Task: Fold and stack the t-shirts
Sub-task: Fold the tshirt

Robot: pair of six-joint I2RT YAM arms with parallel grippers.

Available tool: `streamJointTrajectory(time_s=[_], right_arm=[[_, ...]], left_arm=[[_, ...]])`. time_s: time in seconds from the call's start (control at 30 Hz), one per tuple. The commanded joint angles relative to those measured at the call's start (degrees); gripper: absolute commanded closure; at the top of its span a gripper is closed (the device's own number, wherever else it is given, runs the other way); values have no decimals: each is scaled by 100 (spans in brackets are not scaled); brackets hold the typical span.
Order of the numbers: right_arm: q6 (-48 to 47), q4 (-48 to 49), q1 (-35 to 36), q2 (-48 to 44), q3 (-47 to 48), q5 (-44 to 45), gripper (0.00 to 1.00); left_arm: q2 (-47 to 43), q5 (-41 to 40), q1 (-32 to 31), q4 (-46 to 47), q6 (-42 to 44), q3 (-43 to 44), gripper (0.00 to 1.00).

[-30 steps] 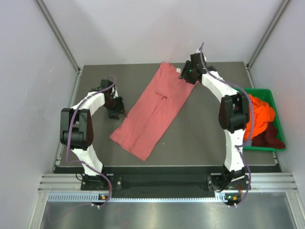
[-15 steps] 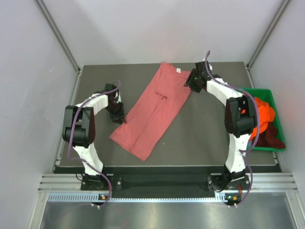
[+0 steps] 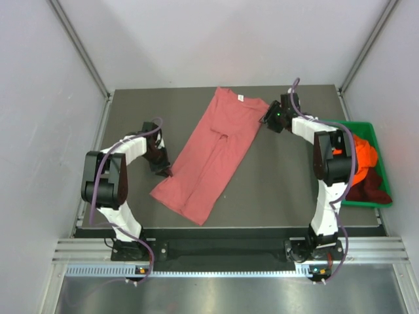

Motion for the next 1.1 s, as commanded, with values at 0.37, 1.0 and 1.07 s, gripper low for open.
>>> streamJointTrajectory(time_s=[0.37, 1.0, 1.07], right_arm=[[422, 592, 87, 1238, 997, -222, 49], [897, 813, 290, 3268, 4037, -600, 68], [871, 786, 290, 3593, 4624, -635, 68]], left_arm=[[-979, 708, -26, 303, -858, -1358, 77], [-2078, 463, -334, 1051, -3281, -2194, 61], [-2200, 498, -360, 1331, -3590, -2176, 60]])
